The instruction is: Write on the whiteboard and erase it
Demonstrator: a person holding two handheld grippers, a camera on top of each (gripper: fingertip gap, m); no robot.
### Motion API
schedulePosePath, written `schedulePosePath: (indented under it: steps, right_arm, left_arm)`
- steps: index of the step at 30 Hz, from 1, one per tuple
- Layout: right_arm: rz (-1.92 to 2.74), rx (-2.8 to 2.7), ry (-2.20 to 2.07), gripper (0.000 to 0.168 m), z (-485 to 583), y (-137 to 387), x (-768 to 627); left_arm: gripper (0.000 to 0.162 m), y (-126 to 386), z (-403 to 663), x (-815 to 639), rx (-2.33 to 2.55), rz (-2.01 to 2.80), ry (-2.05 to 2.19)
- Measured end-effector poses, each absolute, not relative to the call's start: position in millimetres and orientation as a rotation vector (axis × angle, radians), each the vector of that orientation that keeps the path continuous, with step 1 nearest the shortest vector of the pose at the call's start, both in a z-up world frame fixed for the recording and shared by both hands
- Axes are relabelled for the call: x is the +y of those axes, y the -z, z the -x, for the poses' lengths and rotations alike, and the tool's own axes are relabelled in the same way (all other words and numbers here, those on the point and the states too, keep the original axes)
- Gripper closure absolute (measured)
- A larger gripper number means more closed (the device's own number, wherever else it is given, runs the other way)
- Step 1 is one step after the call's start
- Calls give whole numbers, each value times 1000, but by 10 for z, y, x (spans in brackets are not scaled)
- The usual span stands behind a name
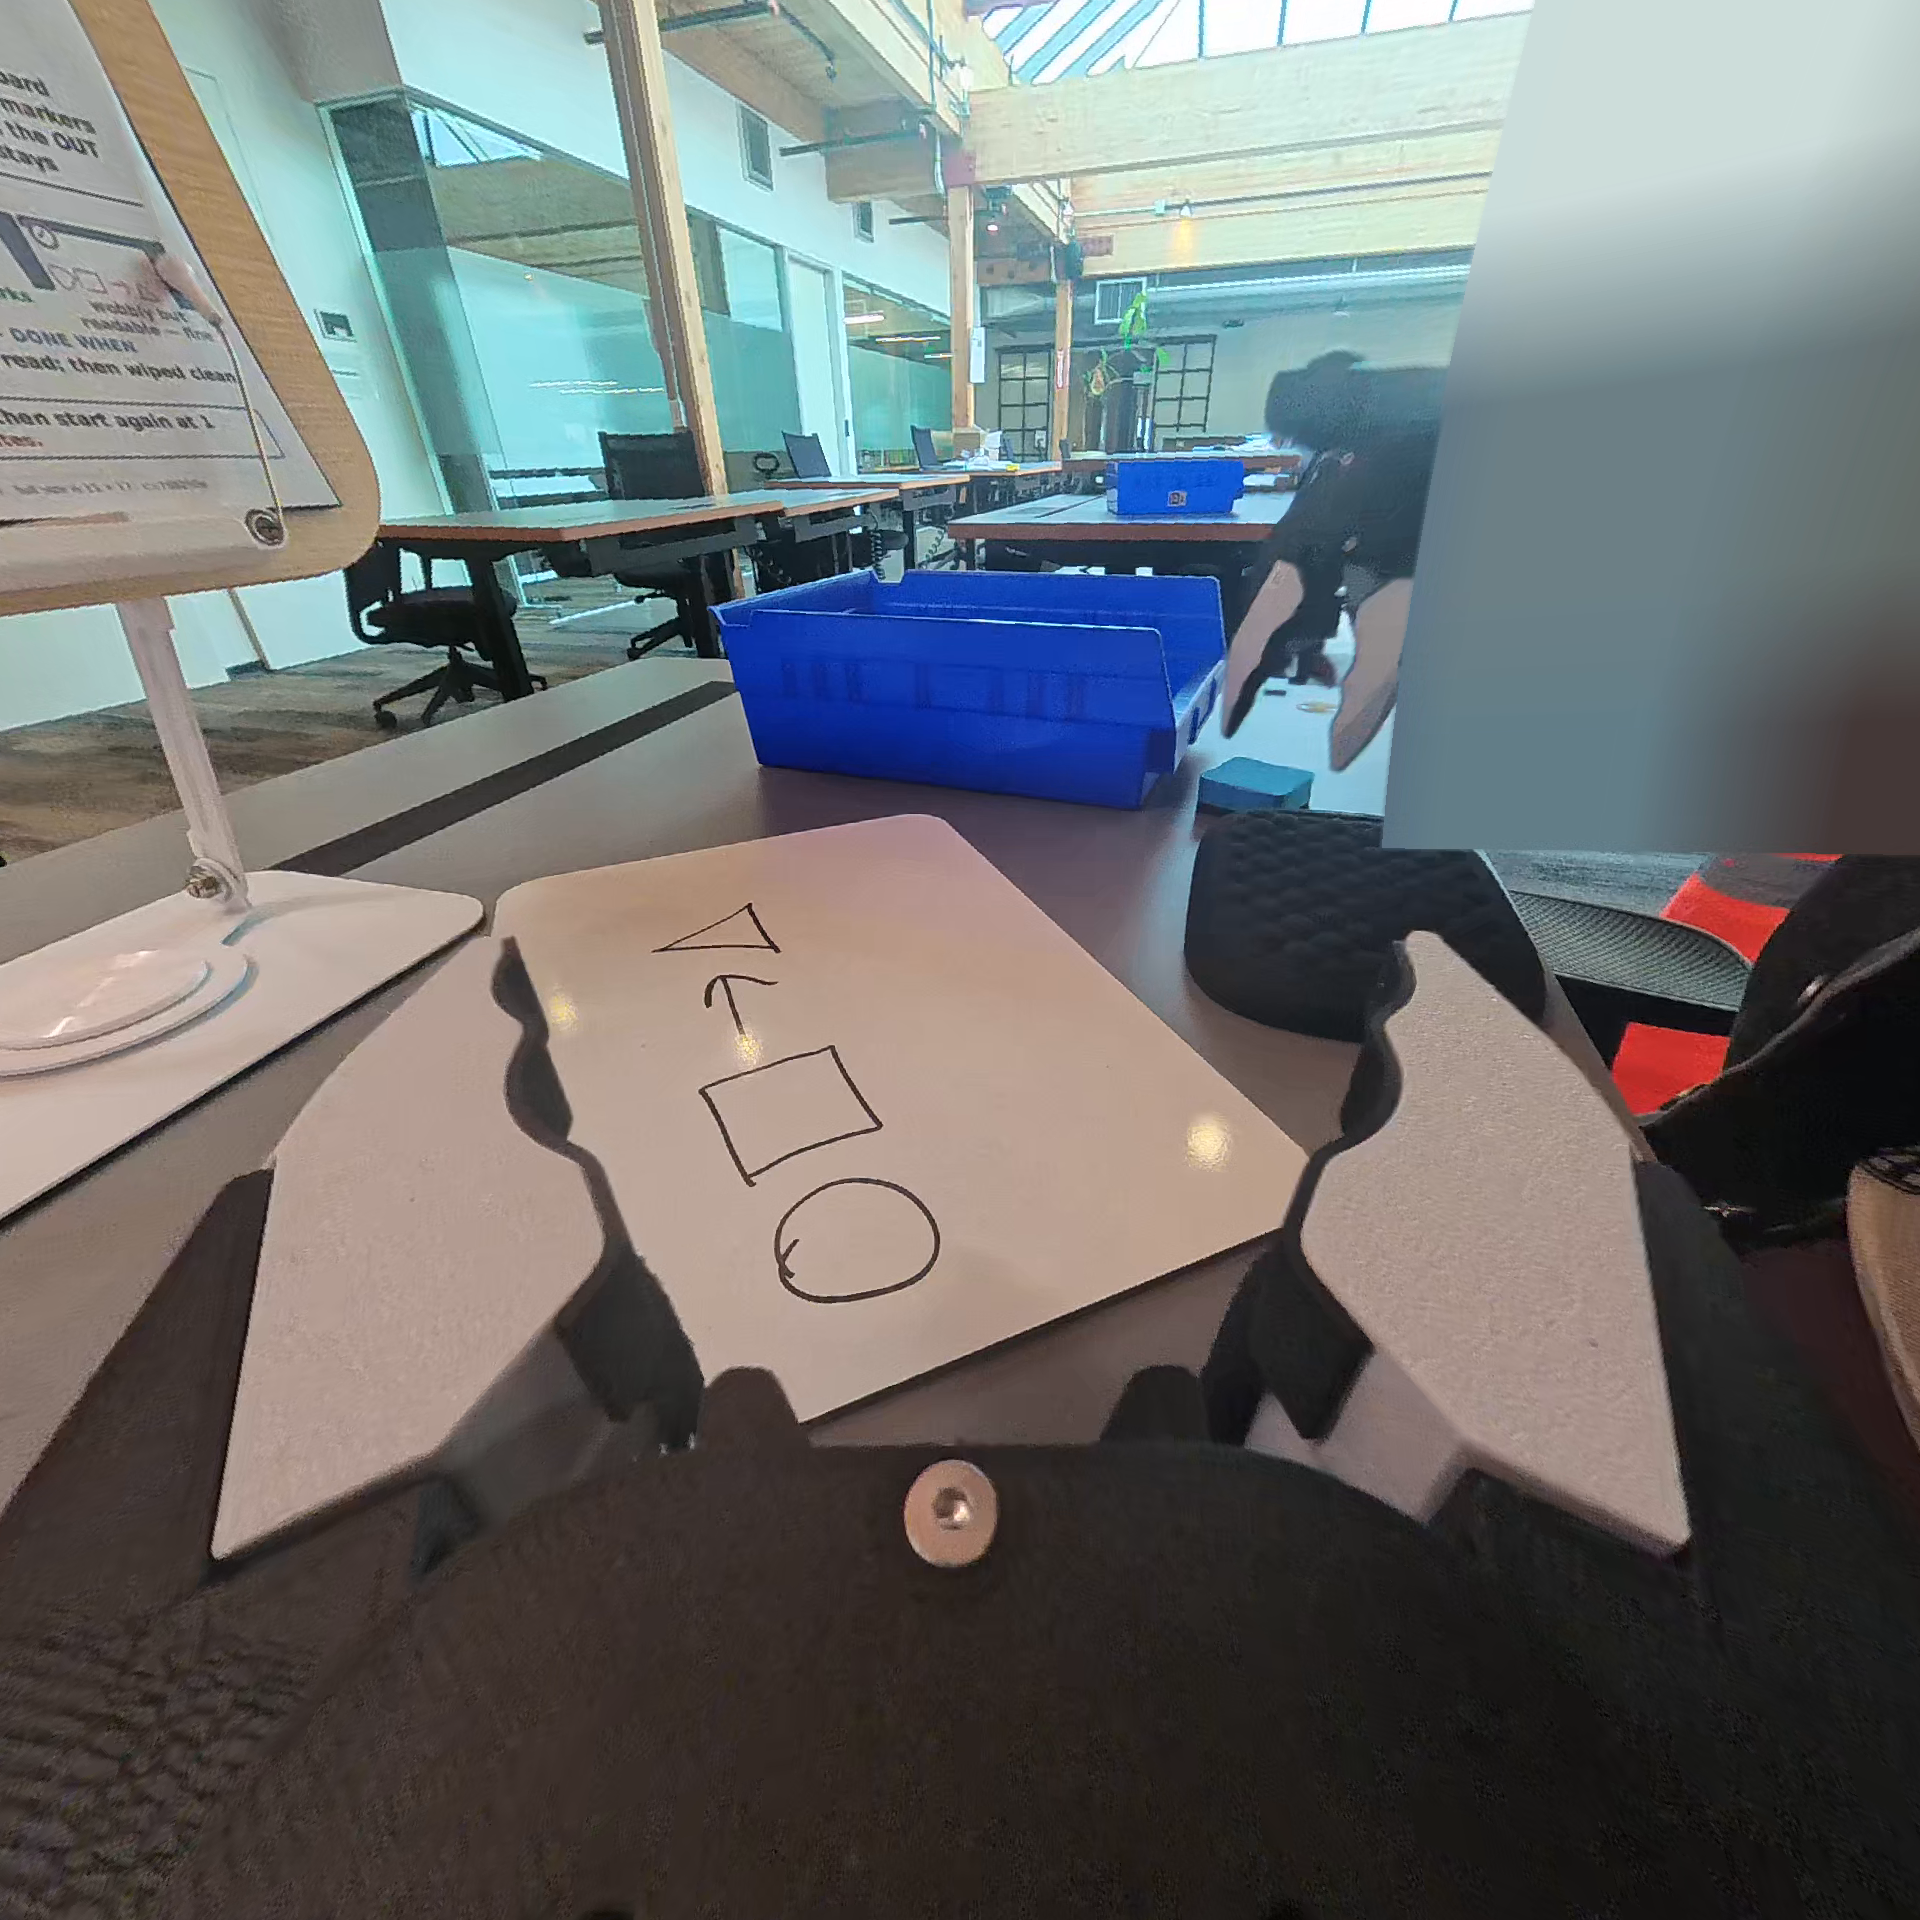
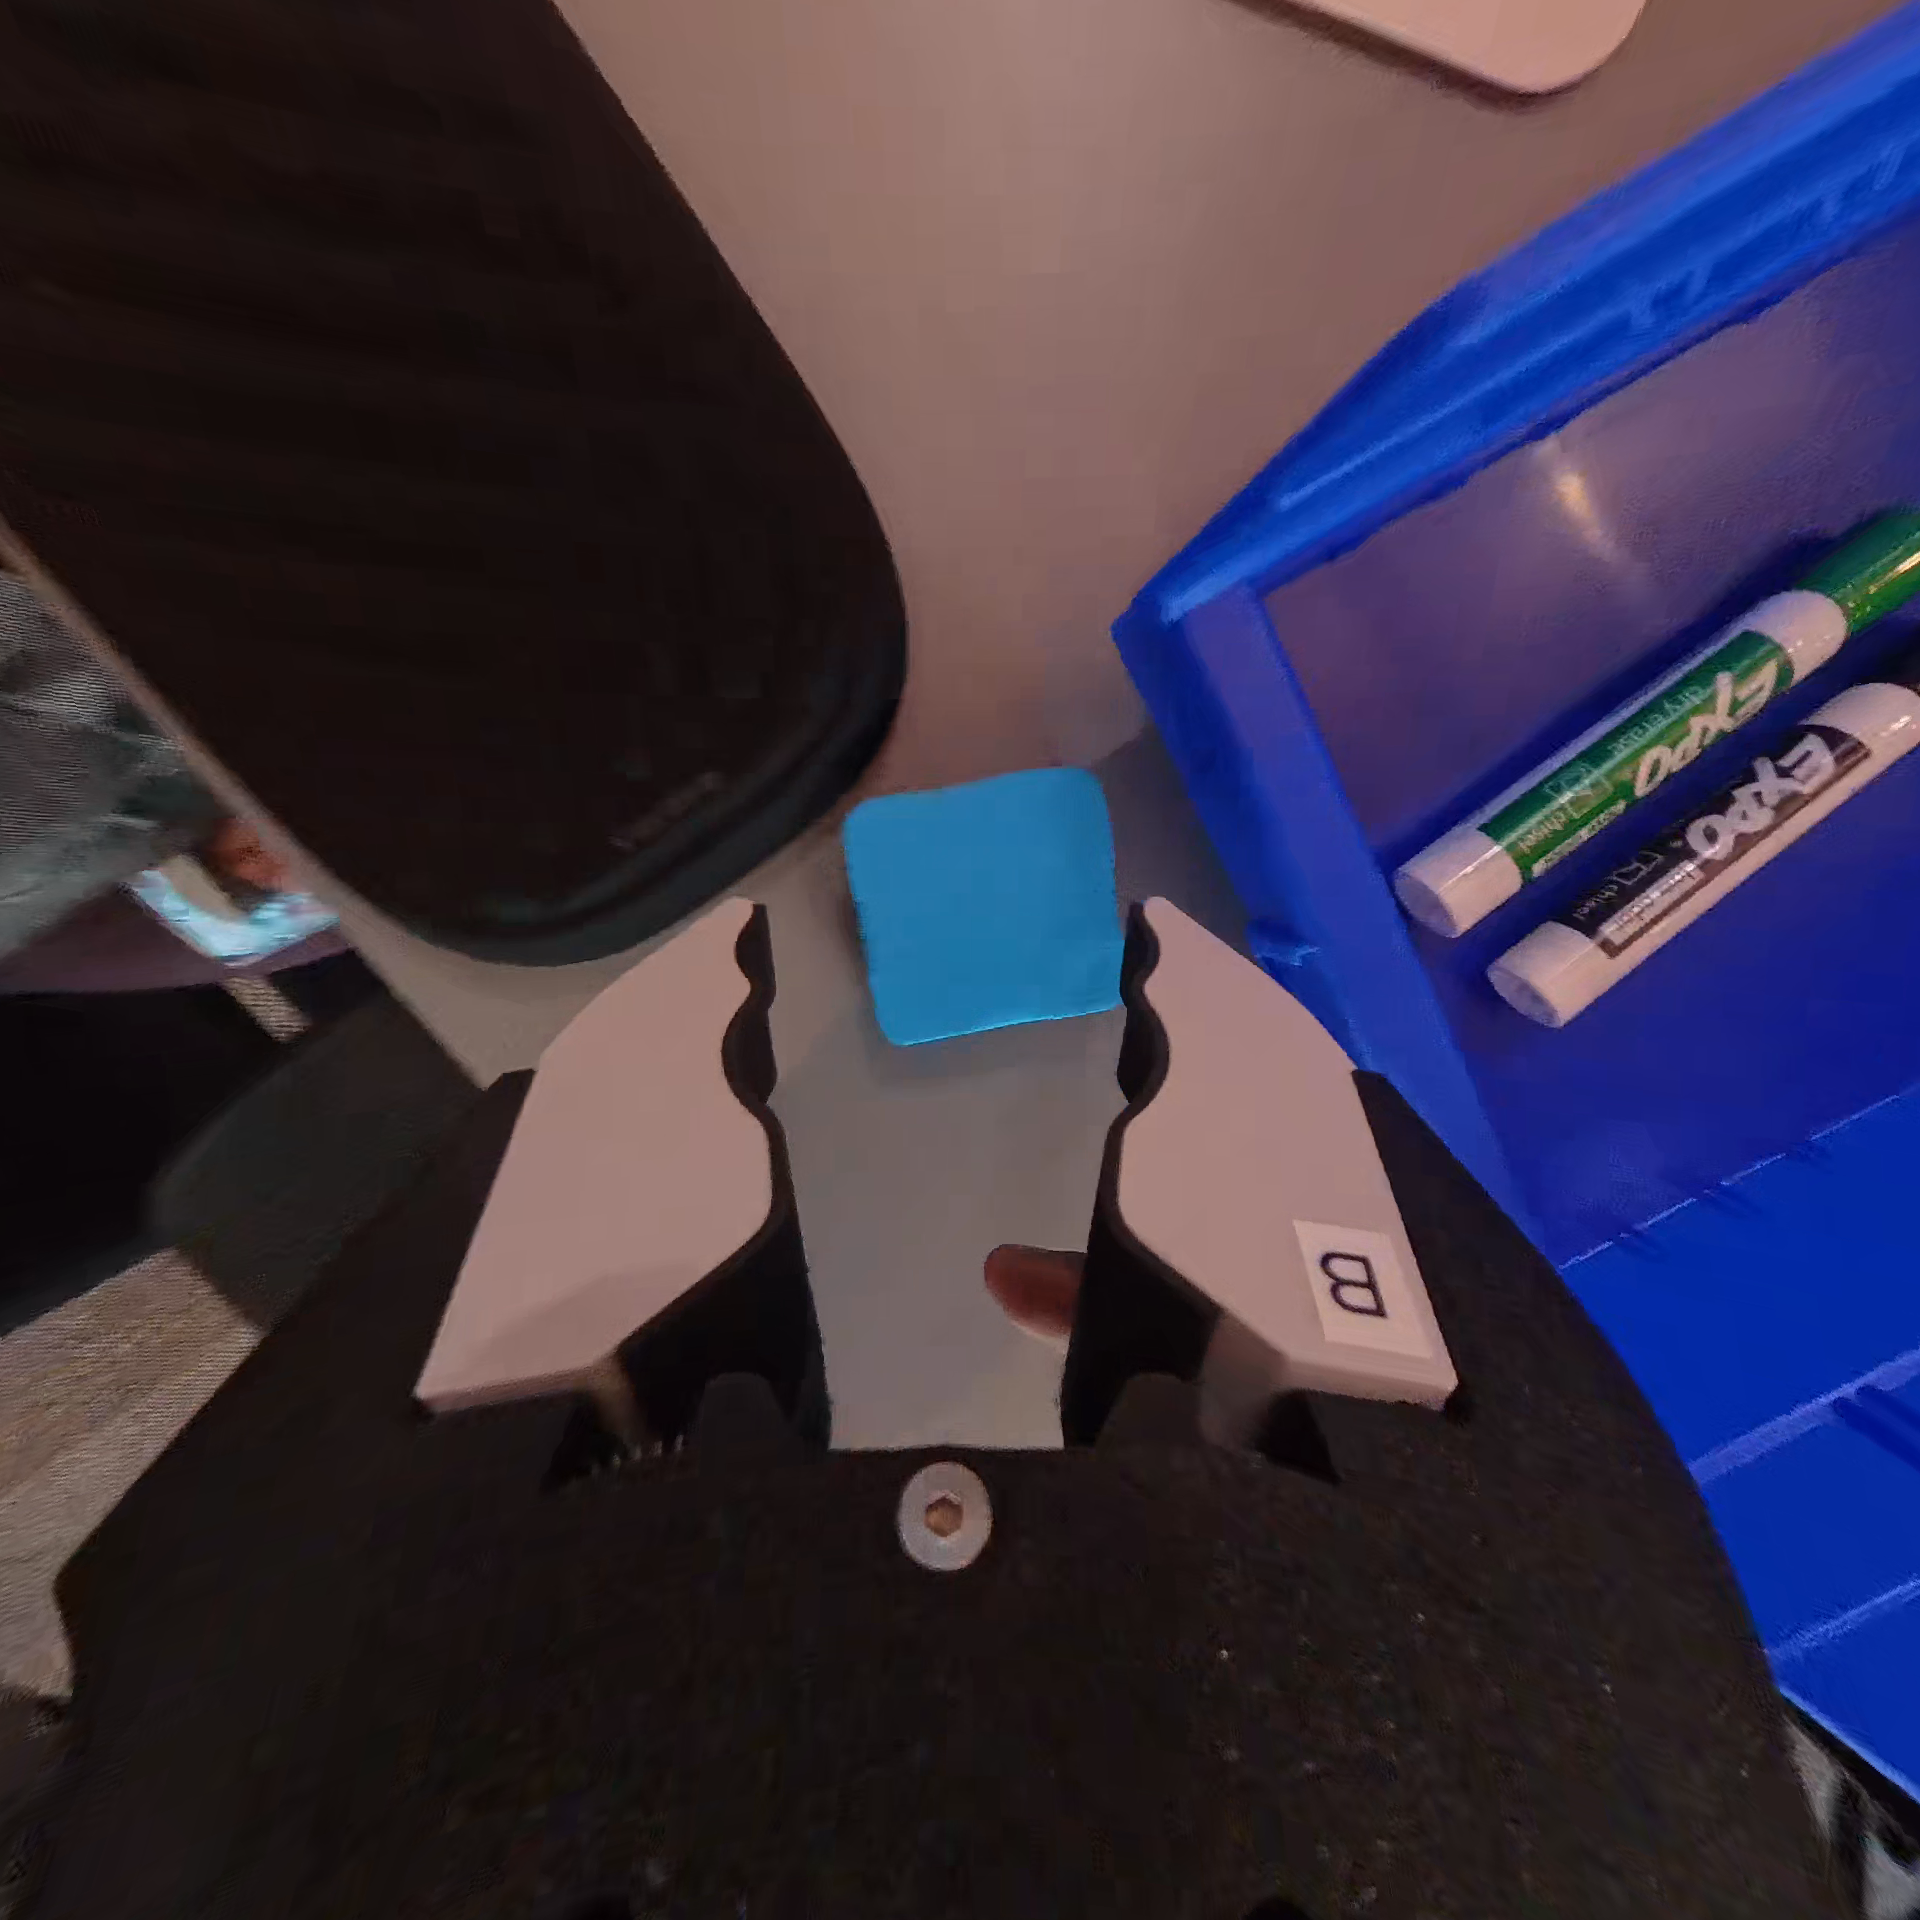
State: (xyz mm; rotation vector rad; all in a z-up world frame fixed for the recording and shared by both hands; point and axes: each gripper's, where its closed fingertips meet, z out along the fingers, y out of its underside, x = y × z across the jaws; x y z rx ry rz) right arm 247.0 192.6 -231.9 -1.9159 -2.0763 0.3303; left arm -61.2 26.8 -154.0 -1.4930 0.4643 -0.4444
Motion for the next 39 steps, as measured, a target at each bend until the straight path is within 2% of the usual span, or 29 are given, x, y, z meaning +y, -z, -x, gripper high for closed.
schedulePosePath:
  steps: [2, 5, 7, 10, 12, 14, 16, 19, 20, 21, 24, 27, 29, 30, 32, 35, 39]
  right_arm:
    - [1899, -2077, -249, 102, -2486, 2440, 2044]
    - [1889, -2080, -310, 114, -2447, 2555, 2048]
    - [1877, -2057, -309, 114, -2437, 2536, 2065]
    - [1877, -1956, -305, 114, -2328, 2271, 2044]
    - [1798, -1911, -407, 115, -2064, 1954, 1858]
    - [1665, -1901, -518, 115, -1683, 1685, 1604]
    - [1558, -1910, -615, 114, -1228, 1578, 1361]
    - [1491, -2006, -739, 115, -546, 1770, 1004]
    - [1481, -2044, -740, 115, -352, 1881, 925]
    - [1471, -2088, -737, 115, -183, 1995, 854]
    - [1474, -2199, -714, 115, 174, 2290, 717]
    - [1472, -2278, -669, 114, 330, 2465, 654]
    - [1476, -2306, -650, 100, 361, 2503, 644]
    - [1470, -2308, -653, 99, 370, 2486, 645]
    - [1459, -2311, -687, 101, 372, 2425, 624]
    - [1449, -2358, -658, 117, 344, 2428, 632]
    - [1409, -2379, -648, 119, 464, 2431, 603]
  left_arm:
    - [18, 1559, 600, 264, 466, 1499, 459]
    - [18, 1614, 589, 276, 477, 1525, 454]
    - [17, 1635, 581, 274, 483, 1538, 460]
    - [18, 1601, 666, 270, 460, 1572, 467]
    - [28, 1498, 829, 302, 397, 1564, 428]
    - [50, 1438, 983, 330, 362, 1585, 387]
    - [82, 1495, 1095, 385, 346, 1668, 347]
    - [140, 1790, 1183, 479, 346, 1903, 300]
    - [155, 1947, 1189, 485, 366, 2006, 294]
    - [161, 2095, 1198, 483, 370, 2097, 289]
    - [161, 2401, 1227, 446, 367, 2252, 258]
    - [161, 2500, 1298, 413, 359, 2311, 209]
    - [162, 2564, 1310, 390, 351, 2342, 232]
    - [162, 2568, 1286, 381, 355, 2341, 266]
    - [162, 2569, 1289, 371, 348, 2338, 280]
    - [162, 2570, 1295, 363, 345, 2331, 287]
    - [162, 2570, 1297, 356, 343, 2332, 302]
